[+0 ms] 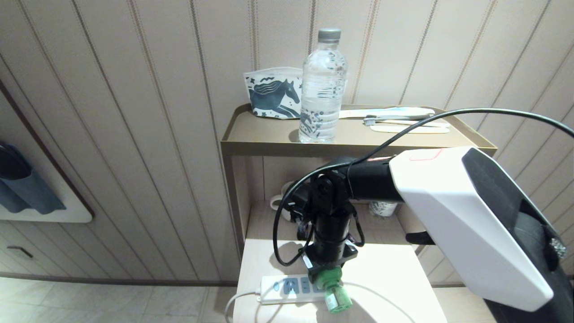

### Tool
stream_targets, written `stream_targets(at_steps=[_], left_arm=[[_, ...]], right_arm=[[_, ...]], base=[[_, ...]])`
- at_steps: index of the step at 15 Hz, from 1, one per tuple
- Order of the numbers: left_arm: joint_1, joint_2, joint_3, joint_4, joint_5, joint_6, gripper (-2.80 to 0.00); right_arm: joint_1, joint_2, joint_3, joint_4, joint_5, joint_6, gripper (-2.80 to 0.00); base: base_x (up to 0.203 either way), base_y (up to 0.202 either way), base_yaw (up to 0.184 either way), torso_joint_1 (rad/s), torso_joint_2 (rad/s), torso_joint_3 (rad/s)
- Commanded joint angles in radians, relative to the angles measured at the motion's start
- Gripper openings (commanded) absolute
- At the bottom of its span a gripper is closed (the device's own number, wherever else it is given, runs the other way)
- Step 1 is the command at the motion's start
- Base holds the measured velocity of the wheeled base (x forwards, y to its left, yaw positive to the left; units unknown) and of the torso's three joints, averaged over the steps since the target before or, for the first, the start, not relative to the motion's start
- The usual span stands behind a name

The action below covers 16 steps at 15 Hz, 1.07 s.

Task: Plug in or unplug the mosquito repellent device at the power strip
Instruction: Insert the plug into the socket

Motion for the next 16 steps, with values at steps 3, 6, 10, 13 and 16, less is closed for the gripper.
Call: stream_targets(at_steps=[3,6,10,13,16], left_arm=[[0.0,0.0,0.0,-0.001,0.0,0.0,-2.8],[0.0,0.0,0.0,-0.001,0.002,0.0,-2.8],[0.0,0.0,0.0,-0.001,0.0,0.0,-2.8],[0.0,0.0,0.0,-0.001,0.0,0.0,-2.8],[0.0,0.0,0.0,-0.001,0.0,0.0,-2.8]], right_arm=[[0.004,-0.008,-0.003,0.005,-0.003,0.0,-2.8],[0.005,-0.012,-0.003,0.007,-0.012,0.0,-2.8],[0.007,-0.008,-0.003,0.007,-0.012,0.002,-2.8],[0.007,-0.012,-0.003,0.007,-0.014,0.0,-2.8],[0.006,-0.024,-0.001,0.01,-0.014,0.0,-2.8]], base=[[0.0,0.0,0.0,0.0,0.0,0.0],[0.0,0.0,0.0,0.0,0.0,0.0],[0.0,0.0,0.0,0.0,0.0,0.0],[0.0,0.0,0.0,0.0,0.0,0.0],[0.0,0.0,0.0,0.0,0.0,0.0]])
